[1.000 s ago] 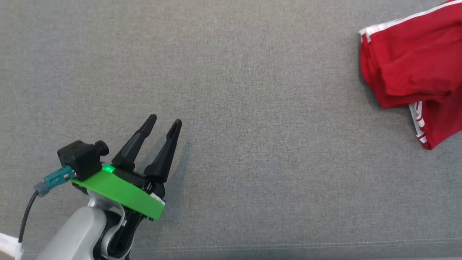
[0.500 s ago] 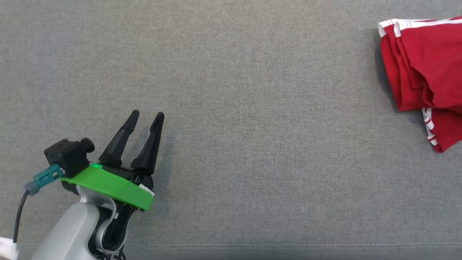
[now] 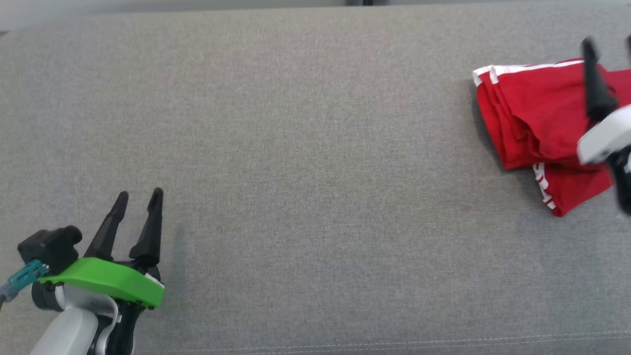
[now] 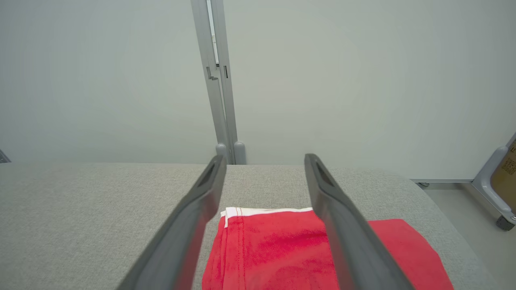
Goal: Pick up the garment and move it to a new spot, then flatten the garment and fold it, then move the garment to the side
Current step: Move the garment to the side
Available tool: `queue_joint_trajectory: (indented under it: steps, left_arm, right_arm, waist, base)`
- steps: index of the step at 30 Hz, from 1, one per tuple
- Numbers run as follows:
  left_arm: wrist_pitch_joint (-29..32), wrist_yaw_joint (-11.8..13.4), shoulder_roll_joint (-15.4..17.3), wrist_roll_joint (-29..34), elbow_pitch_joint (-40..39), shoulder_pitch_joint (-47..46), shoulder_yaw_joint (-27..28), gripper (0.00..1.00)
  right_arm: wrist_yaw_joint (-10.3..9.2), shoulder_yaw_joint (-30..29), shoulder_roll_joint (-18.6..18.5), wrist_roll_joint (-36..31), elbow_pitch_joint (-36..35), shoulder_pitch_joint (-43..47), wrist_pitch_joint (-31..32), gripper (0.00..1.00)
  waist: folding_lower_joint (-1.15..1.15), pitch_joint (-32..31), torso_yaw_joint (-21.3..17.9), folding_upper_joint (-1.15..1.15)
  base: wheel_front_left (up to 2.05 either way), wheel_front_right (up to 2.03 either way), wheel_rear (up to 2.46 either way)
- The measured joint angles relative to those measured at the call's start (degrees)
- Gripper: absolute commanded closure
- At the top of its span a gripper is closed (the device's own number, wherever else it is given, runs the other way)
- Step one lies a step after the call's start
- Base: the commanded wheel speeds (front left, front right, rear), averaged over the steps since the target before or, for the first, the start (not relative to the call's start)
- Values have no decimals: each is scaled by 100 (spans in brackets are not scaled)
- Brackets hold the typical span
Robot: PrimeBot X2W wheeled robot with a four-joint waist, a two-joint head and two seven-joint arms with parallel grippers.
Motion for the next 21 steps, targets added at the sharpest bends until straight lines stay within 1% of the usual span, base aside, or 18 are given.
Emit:
queue_joint_trajectory:
  steps: [2, 3, 4, 7, 12, 15, 17, 21]
  left_arm:
    - [-8, 4, 20, 58, 88, 87, 101, 0]
    - [-41, 70, -5, 63, 186, 208, 212, 0]
    - [-41, 100, -3, 91, 234, 280, 249, 0]
    - [-42, 156, 16, 322, 392, 502, 277, 0]
    - [-51, 236, 146, 628, 566, 897, 296, 0]
    - [-53, 276, 123, 659, 545, 1038, 348, 0]
    - [-55, 301, 93, 714, 509, 1088, 445, 0]
    - [-56, 302, 29, 838, 401, 1148, 550, 0]
  right_arm:
    - [0, 104, 182, -19, -16, 289, -188, 0]
    - [0, 82, 385, -47, 47, 648, -379, 0]
    - [0, 21, 512, -44, 115, 820, -489, 0]
    - [0, 36, 738, -194, 319, 1284, -771, 0]
    - [0, 43, 1113, -435, 622, 1950, -1196, 0]
    - [0, 118, 1227, -638, 697, 2293, -1205, 0]
    - [0, 187, 1236, -816, 719, 2445, -1204, 0]
    - [0, 59, 1292, -1023, 699, 2554, -1206, 0]
  waist:
    - [0, -147, -33, 0]
    - [0, -295, -63, 0]
    - [0, -372, -77, 0]
    - [0, -599, -116, 0]
    - [0, -978, -193, 0]
    - [0, -1188, -250, 0]
    - [0, -1306, -292, 0]
    - [0, -1466, -392, 0]
  base:
    - [0, 0, 0]
    - [0, 0, 0]
    - [0, 0, 0]
    - [0, 0, 0]
    - [0, 0, 0]
    - [0, 0, 0]
    - [0, 0, 0]
    - [0, 0, 0]
